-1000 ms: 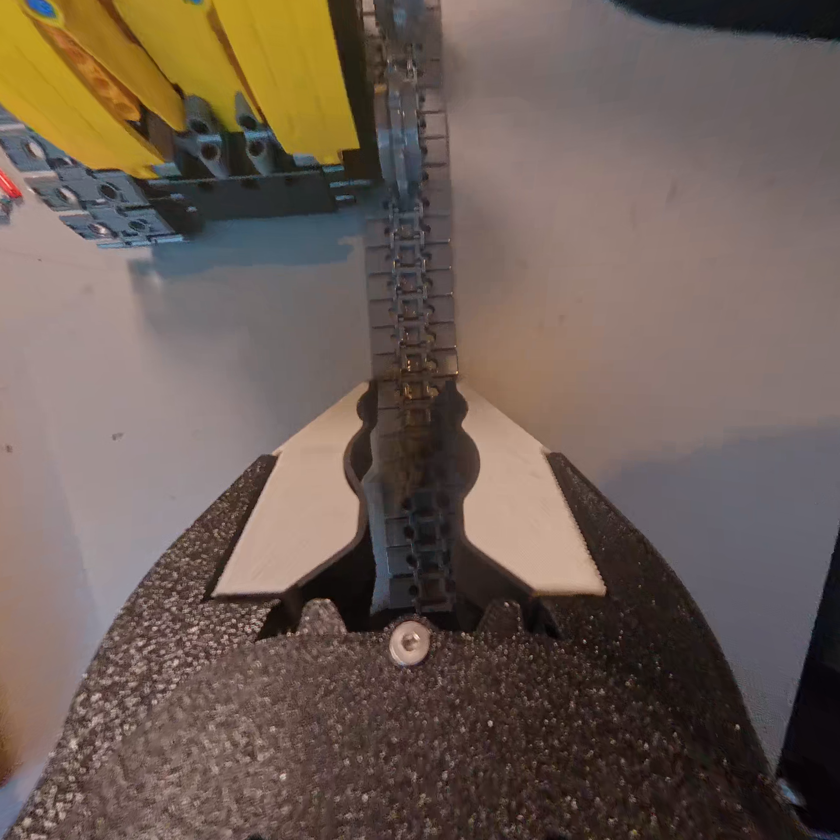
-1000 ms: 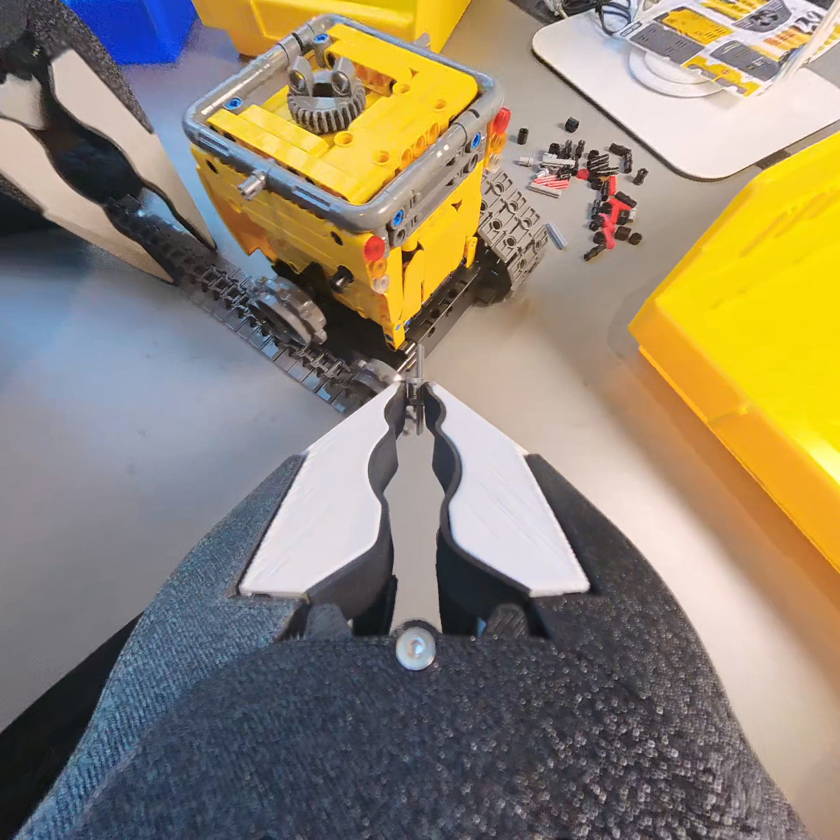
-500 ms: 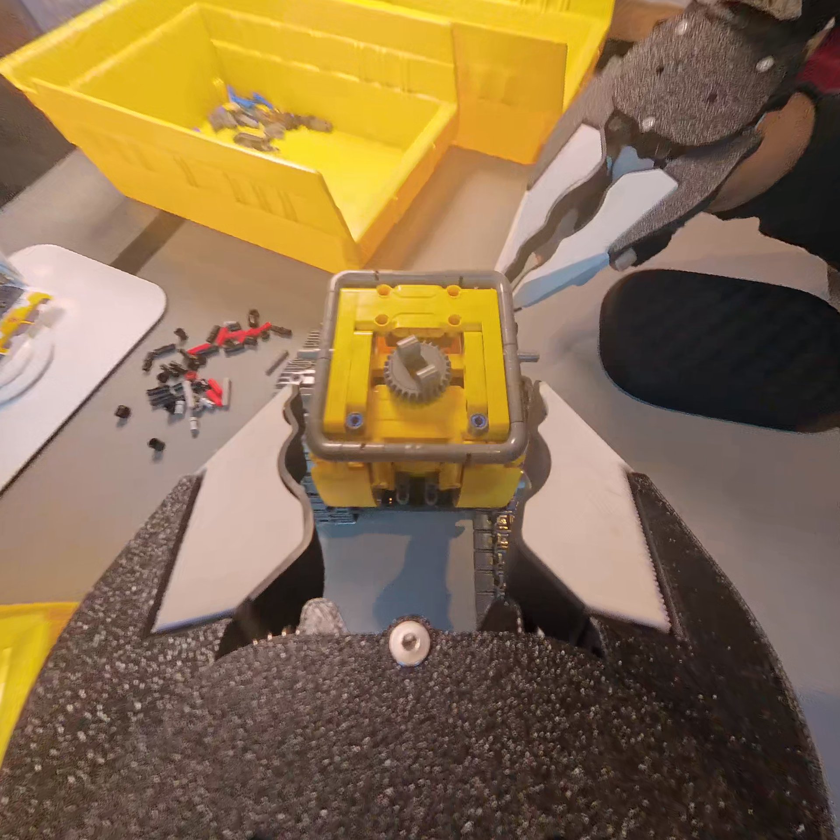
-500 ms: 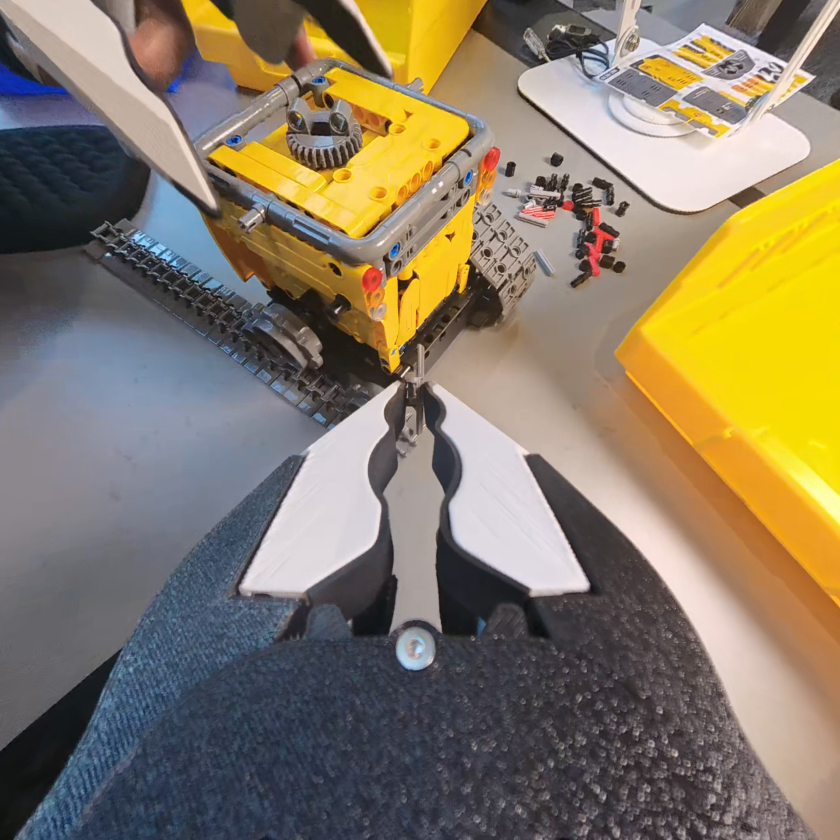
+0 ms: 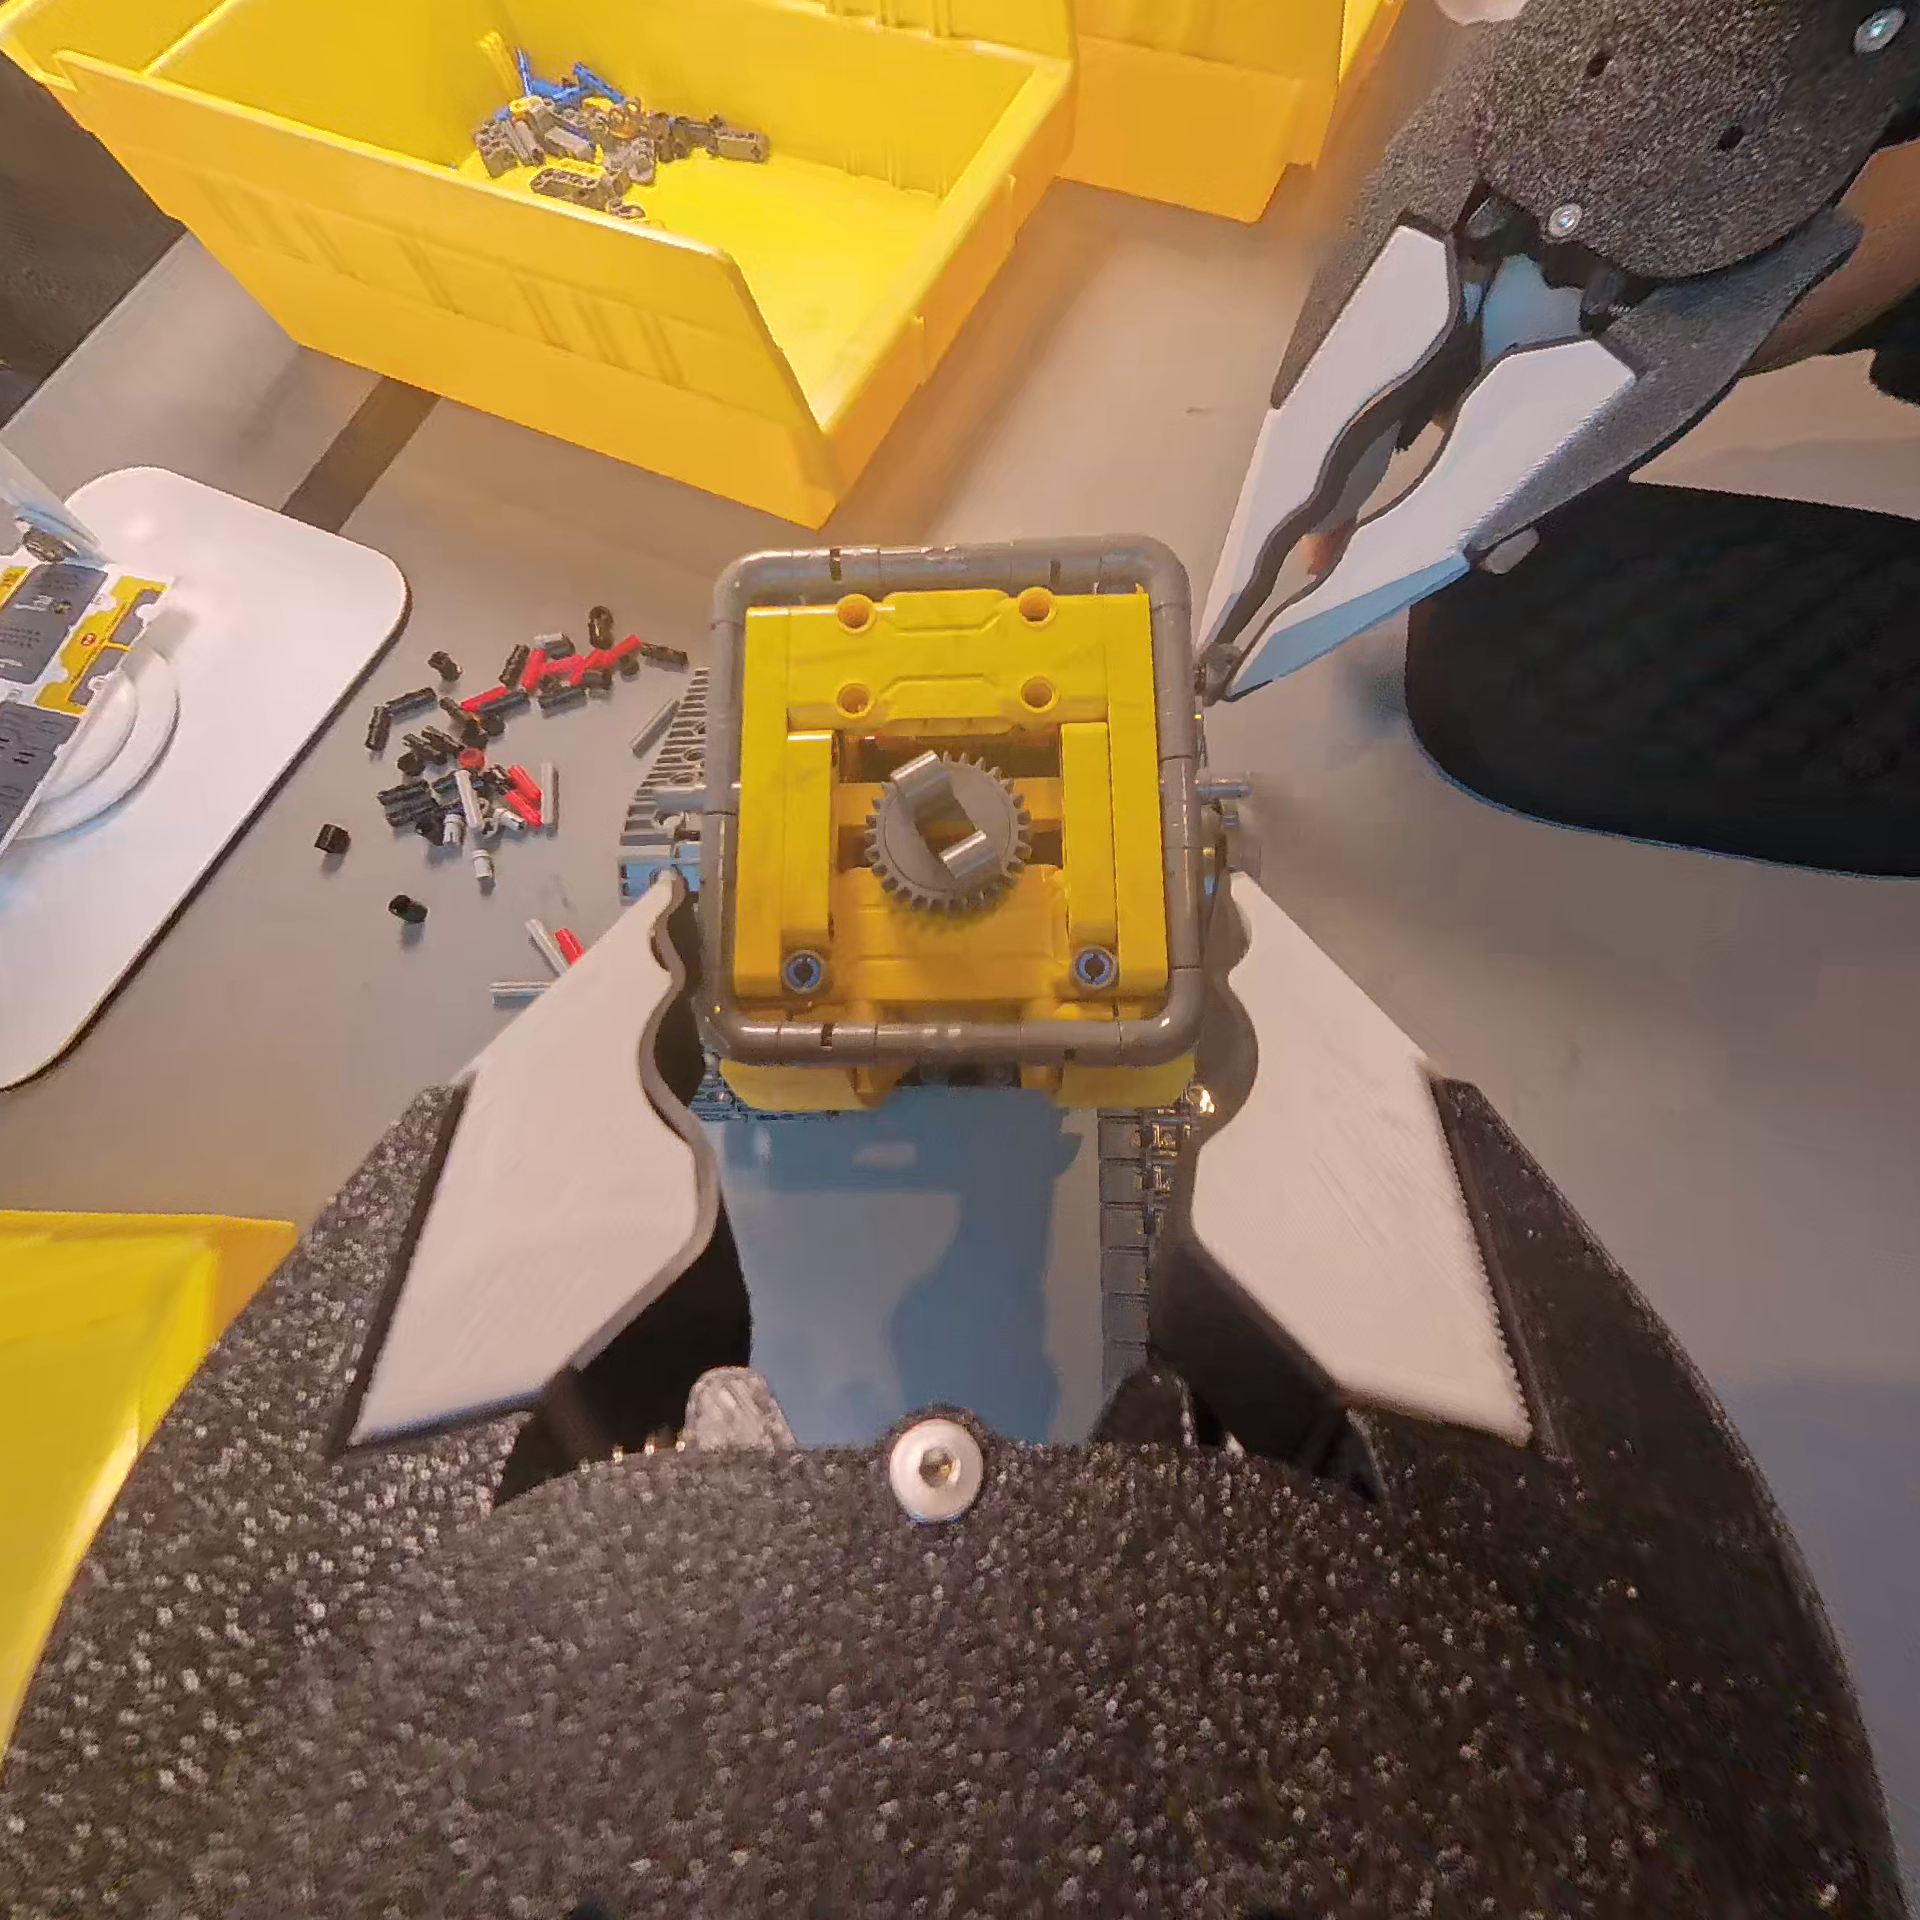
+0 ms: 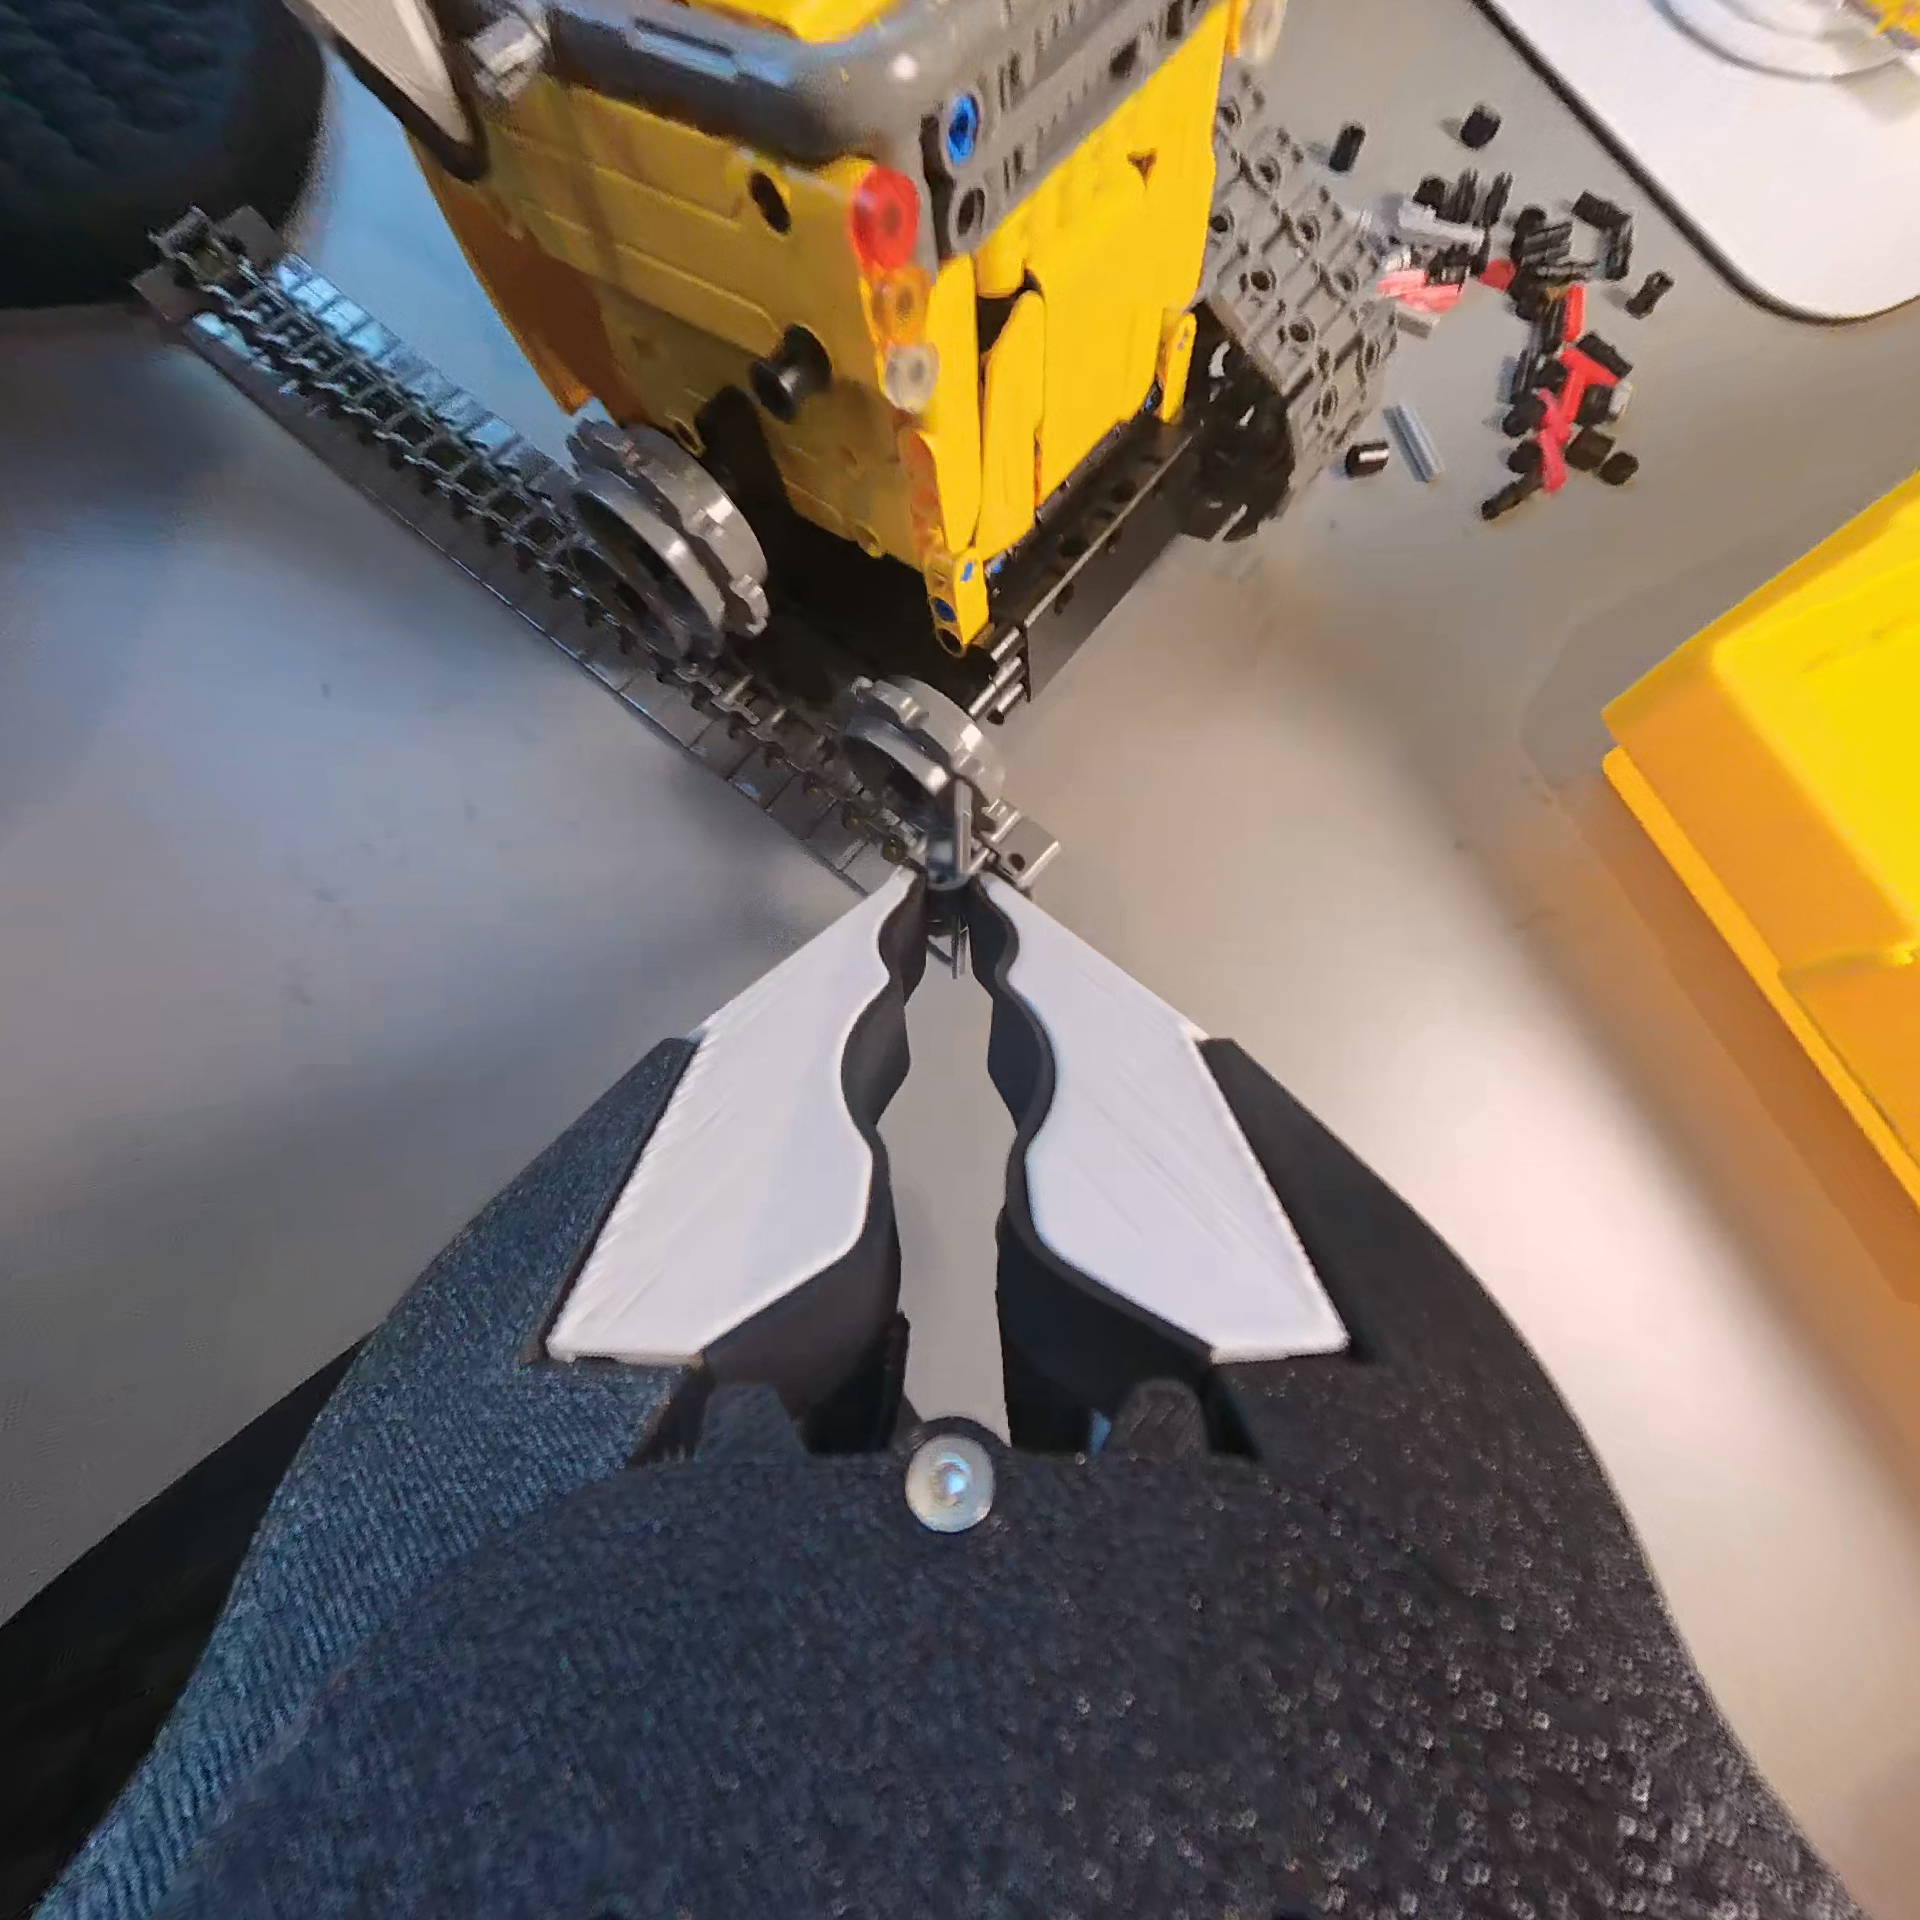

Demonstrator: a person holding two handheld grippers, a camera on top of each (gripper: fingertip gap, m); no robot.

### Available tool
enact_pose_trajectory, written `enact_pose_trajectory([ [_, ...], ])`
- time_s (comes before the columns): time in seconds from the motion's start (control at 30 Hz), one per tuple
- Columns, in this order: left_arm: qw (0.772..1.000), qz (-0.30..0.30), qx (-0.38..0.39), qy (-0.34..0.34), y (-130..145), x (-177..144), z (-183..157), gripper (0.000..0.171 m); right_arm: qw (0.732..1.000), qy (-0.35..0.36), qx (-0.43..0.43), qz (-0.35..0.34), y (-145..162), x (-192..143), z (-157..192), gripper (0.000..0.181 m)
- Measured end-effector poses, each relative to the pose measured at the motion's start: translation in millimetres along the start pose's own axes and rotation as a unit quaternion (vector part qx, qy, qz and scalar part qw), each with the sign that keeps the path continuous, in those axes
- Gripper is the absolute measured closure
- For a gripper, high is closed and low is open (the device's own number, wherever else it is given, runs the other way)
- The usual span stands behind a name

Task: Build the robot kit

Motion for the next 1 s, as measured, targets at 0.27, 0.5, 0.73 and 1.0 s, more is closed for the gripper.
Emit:
enact_pose_trajectory([
  [0.27, 1.0, 0.008, 0.002, -0.007, -3, -1, 5, 0.077, 0.998, -0.015, 0.047, 0.026, 6, 14, -7, 0.174],
  [0.5, 1.0, 0.013, 0.014, -0.011, -9, -5, 7, 0.083, 0.999, -0.024, 0.036, 0.028, 5, 22, 0, 0.174],
  [0.73, 0.998, 0.006, 0.057, -0.021, -19, -26, -9, 0.13, 0.999, -0.021, 0.035, 0.021, 5, 23, 1, 0.174],
  [1.0, 1.0, -0.009, 0.011, 0.005, -8, -20, 14, 0.076, 0.999, -0.014, 0.027, 0.011, 3, 17, 0, 0.174],
])
Point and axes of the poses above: each gripper's, where its closed fingertips meet, x out along the fingers, y out of its underside, z = x × y across the jaws, the point moved 6 cm from there along -x, back along the fingers, and after that the axes turned 15 degrees about y, right-handed, at the moved point
